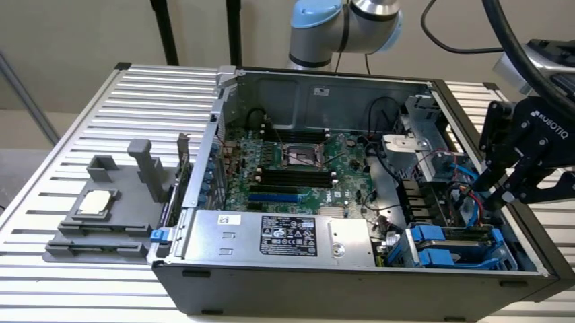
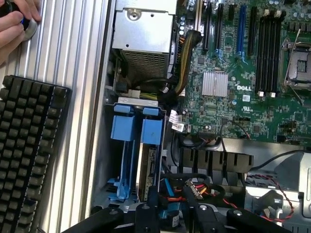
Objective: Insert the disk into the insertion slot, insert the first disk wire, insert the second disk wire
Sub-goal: 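Insert the second disk wire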
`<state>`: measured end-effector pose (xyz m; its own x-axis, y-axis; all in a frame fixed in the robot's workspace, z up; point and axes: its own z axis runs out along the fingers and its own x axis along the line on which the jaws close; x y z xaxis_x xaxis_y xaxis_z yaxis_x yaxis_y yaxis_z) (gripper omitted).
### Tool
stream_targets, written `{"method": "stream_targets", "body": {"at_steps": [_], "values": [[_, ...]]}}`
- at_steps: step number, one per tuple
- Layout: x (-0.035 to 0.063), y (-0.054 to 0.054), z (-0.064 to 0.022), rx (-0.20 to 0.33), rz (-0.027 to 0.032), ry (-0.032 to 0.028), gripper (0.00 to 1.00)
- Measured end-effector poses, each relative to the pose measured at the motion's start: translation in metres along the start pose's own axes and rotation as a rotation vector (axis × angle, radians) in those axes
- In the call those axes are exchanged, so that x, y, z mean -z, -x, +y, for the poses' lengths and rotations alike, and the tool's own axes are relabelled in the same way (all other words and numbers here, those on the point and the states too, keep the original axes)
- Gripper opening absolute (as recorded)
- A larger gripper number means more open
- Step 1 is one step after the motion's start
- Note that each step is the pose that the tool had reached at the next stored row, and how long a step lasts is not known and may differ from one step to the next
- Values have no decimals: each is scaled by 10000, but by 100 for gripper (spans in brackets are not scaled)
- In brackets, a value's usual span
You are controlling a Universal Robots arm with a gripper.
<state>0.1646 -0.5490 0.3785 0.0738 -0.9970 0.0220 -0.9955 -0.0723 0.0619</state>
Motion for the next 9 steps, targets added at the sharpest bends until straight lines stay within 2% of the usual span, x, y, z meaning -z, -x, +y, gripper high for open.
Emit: {"method": "stream_targets", "body": {"at_steps": [4,5,9], "values": [[-17,13,-8,-5,79,8,31],[-23,15,-10,-6,98,10,24],[-37,24,-13,-12,180,19,22]]}}
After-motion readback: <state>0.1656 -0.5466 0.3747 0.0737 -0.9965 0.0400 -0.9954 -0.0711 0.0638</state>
